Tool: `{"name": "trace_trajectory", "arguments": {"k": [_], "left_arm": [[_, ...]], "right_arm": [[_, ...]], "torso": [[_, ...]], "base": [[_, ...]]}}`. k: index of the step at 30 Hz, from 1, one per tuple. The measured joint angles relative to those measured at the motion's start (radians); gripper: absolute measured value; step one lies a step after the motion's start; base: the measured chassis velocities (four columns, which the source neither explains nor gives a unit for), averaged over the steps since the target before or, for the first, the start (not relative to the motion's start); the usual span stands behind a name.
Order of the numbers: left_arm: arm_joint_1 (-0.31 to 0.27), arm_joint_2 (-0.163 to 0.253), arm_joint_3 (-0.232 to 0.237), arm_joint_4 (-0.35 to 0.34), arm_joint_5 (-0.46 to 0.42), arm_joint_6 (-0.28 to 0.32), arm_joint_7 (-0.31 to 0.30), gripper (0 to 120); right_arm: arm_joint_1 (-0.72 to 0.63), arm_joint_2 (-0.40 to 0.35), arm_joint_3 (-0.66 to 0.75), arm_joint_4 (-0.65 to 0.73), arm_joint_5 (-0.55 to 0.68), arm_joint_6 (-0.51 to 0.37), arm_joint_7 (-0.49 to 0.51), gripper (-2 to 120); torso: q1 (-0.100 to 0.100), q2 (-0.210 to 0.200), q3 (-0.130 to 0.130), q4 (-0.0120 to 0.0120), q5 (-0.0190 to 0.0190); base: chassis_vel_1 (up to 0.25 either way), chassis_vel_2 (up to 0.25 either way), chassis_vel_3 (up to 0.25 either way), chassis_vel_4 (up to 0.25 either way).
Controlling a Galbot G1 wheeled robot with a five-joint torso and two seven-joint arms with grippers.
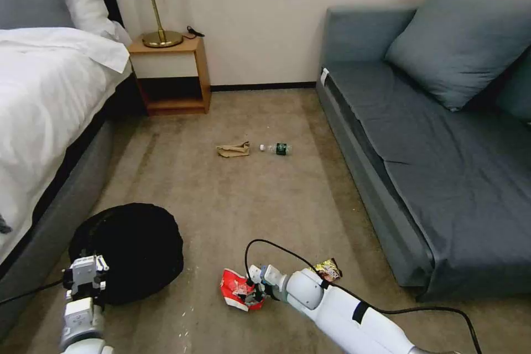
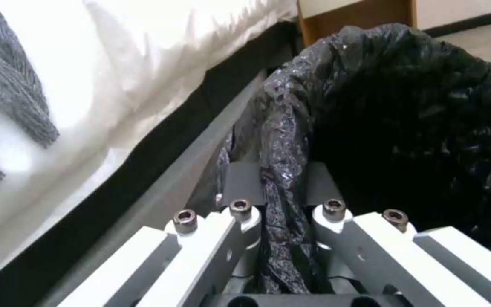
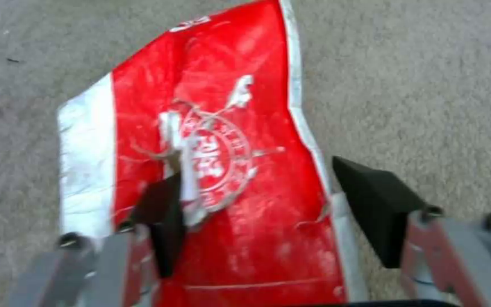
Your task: Pick up the trash bin, then pick up the garbage on the floor and place it into the trash bin.
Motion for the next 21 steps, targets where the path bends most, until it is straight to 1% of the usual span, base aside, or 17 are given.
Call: {"name": "trace_trajectory", "arguments": {"k": [1, 3, 4, 5, 6, 8, 9, 11, 12, 14, 16, 17, 18, 19, 21], "left_arm": [[0.0, 0.0, 0.0, 0.0, 0.0, 0.0, 0.0, 7], [0.002, -0.006, 0.003, -0.001, 0.003, -0.005, 0.0, 7], [0.002, -0.007, 0.003, 0.0, 0.004, -0.006, 0.0, 7], [0.006, -0.012, 0.005, 0.0, 0.007, -0.012, 0.0, 7], [0.008, -0.013, 0.005, -0.001, 0.008, -0.014, 0.0, 7], [0.01, -0.015, 0.005, -0.001, 0.009, -0.015, 0.001, 7], [0.012, -0.018, 0.005, 0.0, 0.009, -0.017, 0.001, 7], [0.016, -0.019, 0.005, -0.002, 0.009, -0.02, 0.001, 7], [0.019, -0.02, 0.004, -0.004, 0.009, -0.023, 0.001, 7], [0.019, -0.021, 0.003, -0.005, 0.009, -0.023, 0.001, 7], [0.025, -0.022, 0.002, -0.006, 0.008, -0.027, 0.001, 7], [0.027, -0.022, 0.002, -0.006, 0.007, -0.029, 0.001, 7], [0.027, -0.022, 0.002, -0.006, 0.007, -0.029, 0.001, 7], [0.03, -0.023, 0.002, -0.006, 0.005, -0.034, 0.005, 7], [0.037, -0.023, 0.002, -0.007, -0.007, -0.042, 0.018, 7]], "right_arm": [[0.0, 0.0, 0.0, 0.0, 0.0, 0.0, 0.0, 62], [-0.009, -0.009, 0.013, 0.008, -0.001, 0.007, -0.003, 53], [-0.011, -0.01, 0.015, 0.009, -0.001, 0.009, -0.004, 51], [-0.015, -0.014, 0.022, 0.012, -0.001, 0.013, -0.005, 43], [-0.016, -0.015, 0.025, 0.014, -0.001, 0.013, -0.005, 39], [-0.017, -0.016, 0.026, 0.014, -0.001, 0.014, -0.006, 38], [-0.017, -0.017, 0.029, 0.015, -0.001, 0.014, -0.007, 31], [-0.017, -0.017, 0.033, 0.015, -0.001, 0.014, -0.008, 23], [-0.018, -0.015, 0.036, 0.014, -0.001, 0.014, -0.009, 16], [-0.019, -0.014, 0.036, 0.014, -0.001, 0.015, -0.009, 15], [-0.024, -0.011, 0.04, 0.014, -0.001, 0.019, -0.01, 5], [-0.025, -0.01, 0.042, 0.014, -0.001, 0.019, -0.01, 4], [-0.025, -0.01, 0.042, 0.014, -0.001, 0.019, -0.01, 4], [-0.028, -0.009, 0.046, 0.016, 0.0, 0.02, -0.01, 1], [-0.032, -0.008, 0.053, 0.024, 0.005, 0.021, -0.01, 1]], "torso": [[0.0, 0.0, 0.0, 0.0, 0.0], [0.0, 0.0, 0.0, 0.0, 0.0], [0.0, 0.0, 0.0, 0.0, 0.0], [0.0, 0.0, 0.0, 0.0, 0.0], [0.0, 0.0, 0.0, 0.0, 0.0], [0.0, 0.0, 0.0, 0.0, 0.0], [0.0, 0.0, 0.0, 0.0, -0.0001], [0.0, 0.0, 0.0, 0.0, -0.0001], [0.0, 0.0, 0.0, 0.0, -0.0001], [0.0, 0.0, 0.0, 0.0, 0.0], [0.0, 0.0, 0.0, 0.0, -0.0001], [0.0, 0.0, 0.0, 0.0, -0.0001], [0.0, 0.0, 0.0, 0.0, -0.0001], [0.0, 0.0, 0.0, 0.0, -0.0001], [0.0, 0.0, 0.0, 0.0, -0.0001]], "base": [[0.0, 0.0, 0.0, 0.0], [0.0, 0.0, 0.0, 0.0], [0.0, 0.0, 0.0, 0.0], [0.0, 0.0, 0.0, 0.0], [0.0, 0.0, 0.0, 0.0], [0.0, 0.0, 0.0, 0.0], [0.0, 0.0, 0.0, 0.0], [0.0, 0.0, 0.0, 0.0], [0.0, 0.0, 0.0, 0.0], [0.0, 0.0, 0.0, 0.0], [0.0, 0.0, 0.0, 0.0], [0.0, 0.0, 0.0, 0.0], [0.0, 0.0, 0.0, 0.0], [0.0, 0.0, 0.0, 0.0], [0.0, 0.0, 0.0, 0.0]]}}
